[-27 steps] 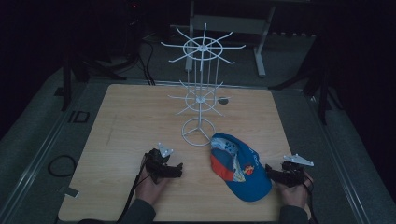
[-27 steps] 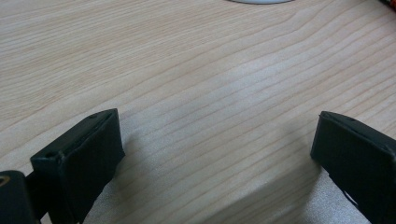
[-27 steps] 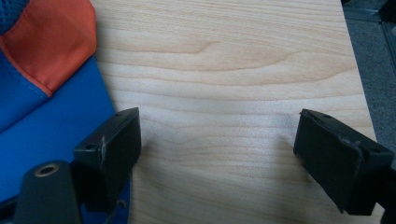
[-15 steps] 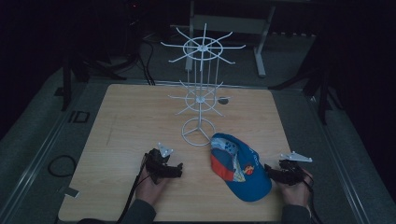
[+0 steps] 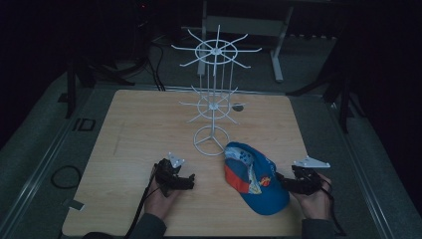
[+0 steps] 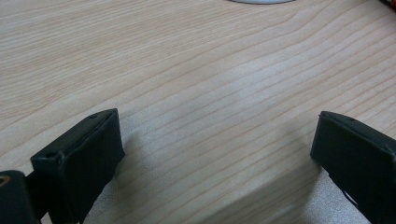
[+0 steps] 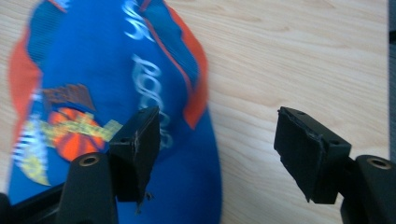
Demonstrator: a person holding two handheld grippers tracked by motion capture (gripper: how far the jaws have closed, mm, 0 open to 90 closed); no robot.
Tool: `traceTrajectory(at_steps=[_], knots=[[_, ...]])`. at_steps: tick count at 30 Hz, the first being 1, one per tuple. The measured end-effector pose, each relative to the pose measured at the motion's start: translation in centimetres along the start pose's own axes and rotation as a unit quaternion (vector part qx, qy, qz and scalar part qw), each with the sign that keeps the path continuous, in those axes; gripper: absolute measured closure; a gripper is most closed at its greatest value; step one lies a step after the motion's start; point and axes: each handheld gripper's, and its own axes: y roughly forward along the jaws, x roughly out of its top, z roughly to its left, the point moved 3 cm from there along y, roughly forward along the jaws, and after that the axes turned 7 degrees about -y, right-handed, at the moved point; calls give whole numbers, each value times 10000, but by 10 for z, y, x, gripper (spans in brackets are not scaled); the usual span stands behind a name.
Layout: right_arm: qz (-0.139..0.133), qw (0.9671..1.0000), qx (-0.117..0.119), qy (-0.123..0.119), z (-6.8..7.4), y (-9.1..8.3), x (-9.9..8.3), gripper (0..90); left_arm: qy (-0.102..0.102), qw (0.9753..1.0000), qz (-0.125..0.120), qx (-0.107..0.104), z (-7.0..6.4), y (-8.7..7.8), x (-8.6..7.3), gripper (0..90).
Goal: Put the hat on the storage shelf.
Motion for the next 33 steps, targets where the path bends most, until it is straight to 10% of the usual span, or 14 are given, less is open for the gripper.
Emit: traceTrajectory(at_steps=[17, 33], knots=[[-320, 9979, 374, -413, 34, -3, 55, 270, -34, 10000, -14, 10, -1, 0, 0, 26], [24, 9961, 551, -688, 39, 26, 86, 268, -48, 10000, -29, 7, -2, 0, 0, 26]])
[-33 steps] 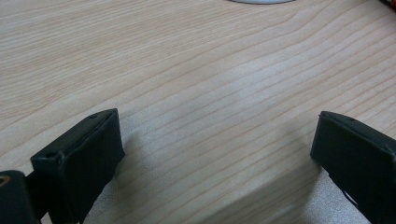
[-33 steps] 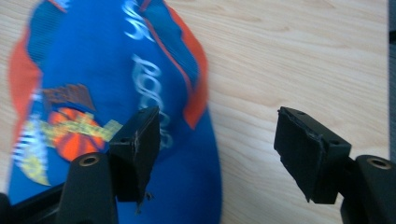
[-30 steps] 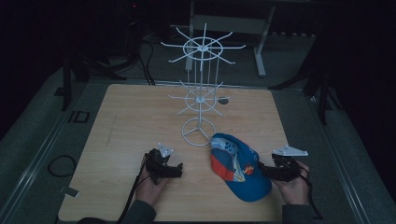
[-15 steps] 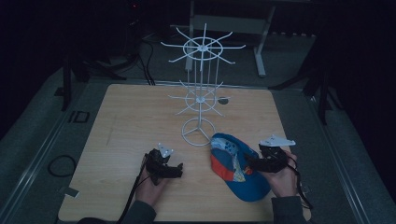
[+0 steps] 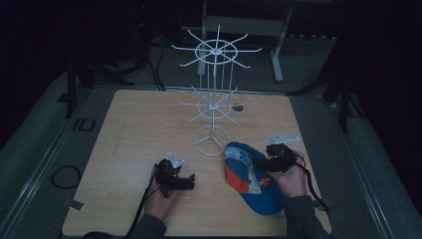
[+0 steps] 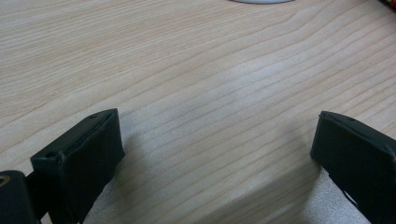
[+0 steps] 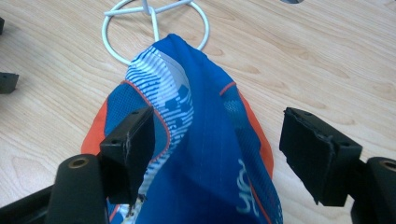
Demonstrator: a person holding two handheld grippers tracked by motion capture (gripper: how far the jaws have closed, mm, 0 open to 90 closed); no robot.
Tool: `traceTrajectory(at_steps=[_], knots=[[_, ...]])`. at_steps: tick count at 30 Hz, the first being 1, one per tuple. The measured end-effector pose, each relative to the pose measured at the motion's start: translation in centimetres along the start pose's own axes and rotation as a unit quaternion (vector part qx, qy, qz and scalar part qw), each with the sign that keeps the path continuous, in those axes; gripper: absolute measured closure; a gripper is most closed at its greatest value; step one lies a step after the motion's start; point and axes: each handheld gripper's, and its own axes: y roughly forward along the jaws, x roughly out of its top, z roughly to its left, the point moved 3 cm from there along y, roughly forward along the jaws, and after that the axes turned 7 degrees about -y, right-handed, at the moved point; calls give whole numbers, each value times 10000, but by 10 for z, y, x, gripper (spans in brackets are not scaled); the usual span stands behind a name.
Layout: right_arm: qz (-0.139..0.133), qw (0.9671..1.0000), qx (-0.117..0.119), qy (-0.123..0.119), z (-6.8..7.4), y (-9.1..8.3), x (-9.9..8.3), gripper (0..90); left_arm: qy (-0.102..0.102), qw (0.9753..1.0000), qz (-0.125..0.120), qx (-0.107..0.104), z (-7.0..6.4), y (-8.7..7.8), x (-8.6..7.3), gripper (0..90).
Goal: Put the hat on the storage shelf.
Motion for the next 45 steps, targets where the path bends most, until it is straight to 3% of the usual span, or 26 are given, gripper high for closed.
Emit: traceTrajectory(at_steps=[3, 13, 24, 36, 38, 41, 45], knots=[[23, 10000, 47, -62, 0, 4, 6, 306, 7, 10000, 2, 7, 0, 0, 0, 26], [466, 9982, 209, -306, -3, 23, 20, 298, 2, 10000, 12, 2, 0, 0, 0, 26], [809, 9954, 320, -392, -6, 44, 30, 306, 27, 10000, 21, 6, 0, 0, 0, 26], [1317, 9893, 453, -423, -7, 67, 29, 333, 11, 10000, 21, 2, 0, 0, 0, 26], [1318, 9893, 463, -417, -6, 69, 29, 371, 15, 10000, 22, 1, 0, 0, 0, 26], [1475, 9867, 450, -515, -3, 75, 28, 432, 14, 10000, 23, 1, 0, 0, 0, 26], [1553, 9847, 503, -604, -1, 79, 28, 608, 14, 10000, 23, 1, 0, 0, 0, 26]])
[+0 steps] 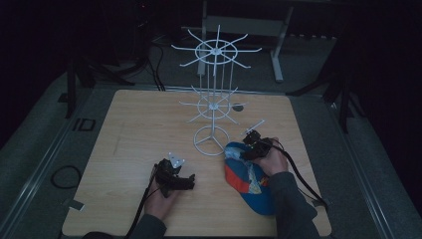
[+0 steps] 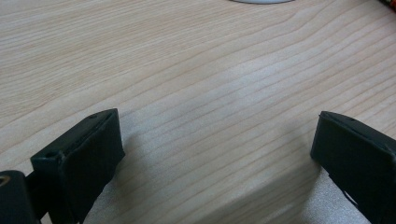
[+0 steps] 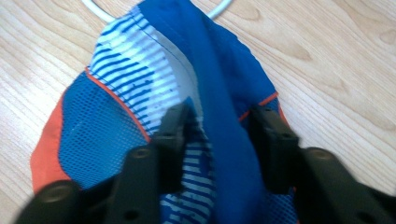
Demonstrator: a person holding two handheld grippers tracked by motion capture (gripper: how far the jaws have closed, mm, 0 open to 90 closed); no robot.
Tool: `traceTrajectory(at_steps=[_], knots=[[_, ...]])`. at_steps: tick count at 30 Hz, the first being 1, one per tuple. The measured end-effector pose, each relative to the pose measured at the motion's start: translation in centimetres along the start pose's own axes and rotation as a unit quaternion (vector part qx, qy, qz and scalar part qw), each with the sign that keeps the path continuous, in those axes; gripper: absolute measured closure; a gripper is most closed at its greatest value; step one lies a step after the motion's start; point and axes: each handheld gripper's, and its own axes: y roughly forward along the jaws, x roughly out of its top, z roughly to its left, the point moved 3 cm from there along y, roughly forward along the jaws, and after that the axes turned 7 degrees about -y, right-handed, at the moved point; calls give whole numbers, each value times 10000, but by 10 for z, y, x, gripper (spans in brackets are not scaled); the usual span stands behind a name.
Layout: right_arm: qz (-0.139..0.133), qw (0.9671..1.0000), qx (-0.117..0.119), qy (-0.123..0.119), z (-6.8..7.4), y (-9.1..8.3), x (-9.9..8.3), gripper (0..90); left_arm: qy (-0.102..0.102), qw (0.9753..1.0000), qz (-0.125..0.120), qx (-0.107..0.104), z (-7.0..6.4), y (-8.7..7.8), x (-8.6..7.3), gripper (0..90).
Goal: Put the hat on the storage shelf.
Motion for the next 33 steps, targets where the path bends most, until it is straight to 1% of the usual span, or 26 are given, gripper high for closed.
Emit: traceTrajectory(at_steps=[2, 4, 7, 8, 10, 12, 15, 18, 21, 33], knots=[[-47, 10000, 4, -53, 1, 0, 0, 707, -1, 10000, -1, -1, 0, 0, 0, 26], [-56, 9999, -4, -144, 2, -1, 1, 774, 0, 10000, -3, -1, 0, 0, 0, 26], [-89, 9998, 19, -178, 3, -2, 0, 865, 0, 10000, -2, -1, 0, 0, 0, 26], [-131, 9997, 60, -179, 4, -3, 0, 877, 0, 10000, -2, 0, 0, 0, 0, 26], [-209, 9995, 129, -175, 5, -6, -1, 885, 0, 10000, -1, 0, 0, 0, 0, 26], [-310, 9992, 138, -232, 5, -11, -3, 887, 0, 10000, -3, 0, 0, 0, 0, 26], [-469, 9984, 180, -247, 3, -19, -5, 888, 1, 10000, -1, 0, 0, 0, 0, 26], [-614, 9976, 235, -193, 3, -28, -8, 889, -12, 10000, -13, 0, 0, 0, 0, 26], [-775, 9964, 273, -194, 3, -37, -11, 889, -1, 10000, -3, 0, 0, 0, 0, 26], [-1220, 9917, 327, -257, 4, -69, -18, 890, -7, 10000, -14, 4, 0, 0, 0, 26]])
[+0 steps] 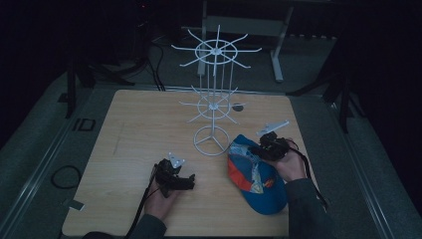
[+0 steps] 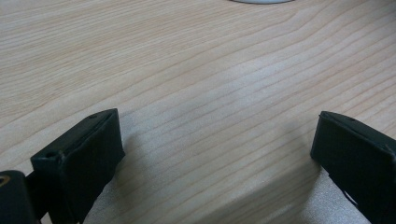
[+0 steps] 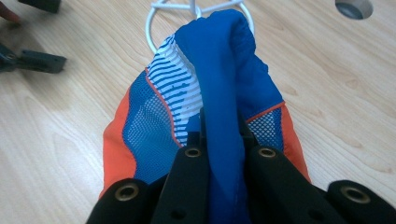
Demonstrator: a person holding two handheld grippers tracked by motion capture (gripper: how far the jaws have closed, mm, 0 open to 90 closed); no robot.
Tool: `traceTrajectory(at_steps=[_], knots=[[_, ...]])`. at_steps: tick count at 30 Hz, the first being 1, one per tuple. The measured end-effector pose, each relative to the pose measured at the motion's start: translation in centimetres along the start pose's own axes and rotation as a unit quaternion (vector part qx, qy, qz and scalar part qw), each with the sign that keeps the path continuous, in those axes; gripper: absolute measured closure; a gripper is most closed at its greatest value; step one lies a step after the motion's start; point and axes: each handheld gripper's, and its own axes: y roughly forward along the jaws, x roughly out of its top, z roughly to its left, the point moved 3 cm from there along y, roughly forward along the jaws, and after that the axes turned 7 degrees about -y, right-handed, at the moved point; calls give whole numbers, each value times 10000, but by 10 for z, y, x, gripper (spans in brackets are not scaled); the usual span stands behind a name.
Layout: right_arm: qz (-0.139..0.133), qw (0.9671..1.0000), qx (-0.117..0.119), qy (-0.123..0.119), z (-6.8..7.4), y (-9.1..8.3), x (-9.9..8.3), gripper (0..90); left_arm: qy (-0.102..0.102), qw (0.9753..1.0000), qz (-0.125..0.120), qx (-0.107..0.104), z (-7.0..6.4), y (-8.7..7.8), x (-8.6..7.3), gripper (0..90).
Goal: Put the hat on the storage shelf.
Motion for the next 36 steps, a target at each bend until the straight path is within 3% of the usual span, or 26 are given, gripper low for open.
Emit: traceTrajectory(at_steps=[19, 36], knots=[[-378, 9992, -71, -86, 3, -35, 2, 892, -7, 10000, 12, -9, 0, 0, 0, 26], [-632, 9979, -91, -95, 3, -56, 4, 892, -7, 10000, 13, -10, 0, 0, 0, 26]])
